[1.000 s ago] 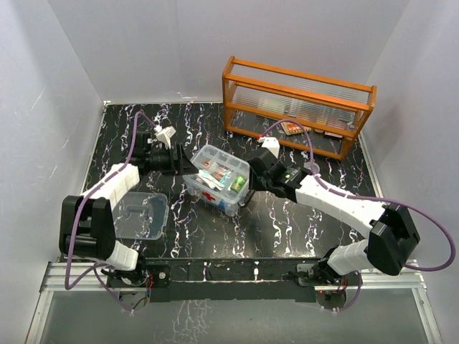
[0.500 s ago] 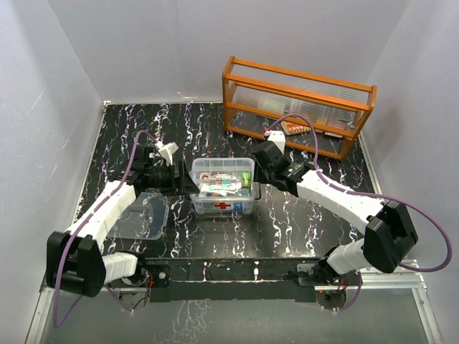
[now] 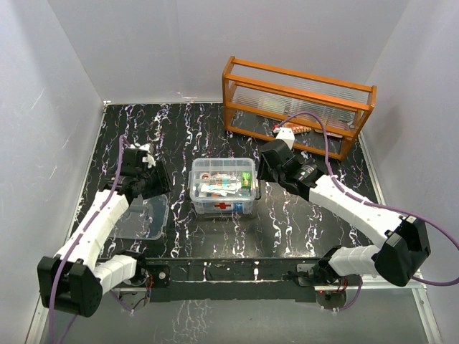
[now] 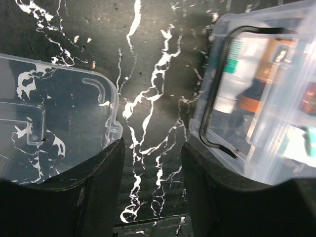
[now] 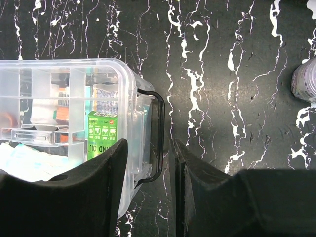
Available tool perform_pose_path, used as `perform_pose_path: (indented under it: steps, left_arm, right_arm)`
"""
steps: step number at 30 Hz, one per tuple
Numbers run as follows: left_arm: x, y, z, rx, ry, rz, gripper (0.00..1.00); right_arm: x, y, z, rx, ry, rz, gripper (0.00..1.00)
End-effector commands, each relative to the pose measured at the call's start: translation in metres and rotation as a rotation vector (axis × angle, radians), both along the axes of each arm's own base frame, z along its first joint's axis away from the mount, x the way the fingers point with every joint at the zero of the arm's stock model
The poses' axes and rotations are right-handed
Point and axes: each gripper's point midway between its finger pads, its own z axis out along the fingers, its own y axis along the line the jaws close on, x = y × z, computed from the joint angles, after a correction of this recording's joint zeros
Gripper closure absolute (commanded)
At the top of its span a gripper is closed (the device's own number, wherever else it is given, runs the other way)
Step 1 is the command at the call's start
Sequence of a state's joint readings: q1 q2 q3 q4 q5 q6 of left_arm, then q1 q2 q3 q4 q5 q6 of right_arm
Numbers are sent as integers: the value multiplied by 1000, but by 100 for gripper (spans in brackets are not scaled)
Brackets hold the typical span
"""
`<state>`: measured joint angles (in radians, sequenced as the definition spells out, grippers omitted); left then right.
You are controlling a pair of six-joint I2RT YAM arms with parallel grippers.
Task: Organize the medicine kit
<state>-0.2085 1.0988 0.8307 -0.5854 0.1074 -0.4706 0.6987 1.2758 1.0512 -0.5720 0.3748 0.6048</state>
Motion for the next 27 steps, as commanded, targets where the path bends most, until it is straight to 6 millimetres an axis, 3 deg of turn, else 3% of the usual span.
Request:
perform_pose_path:
  steps: [1,8,15,23,27]
  left_arm:
    - [8,8,-22,47,61,57,53]
    - [23,10,-59,100,166,70,58]
    - [26,16,-78,147,206,74,64]
    - [37,18,-87,175,214,67,74]
    - [43,21,-85,199,212,68,86]
  right_arm:
    - [7,2,30,61,-74,-20,62]
    - [5,-2,30,61,-81,-26,63]
    - [5,-4,30,62,-84,-29,63]
    - [5,-3,29,65,-85,-24,63]
    - [4,0,28,73,-81,-16,64]
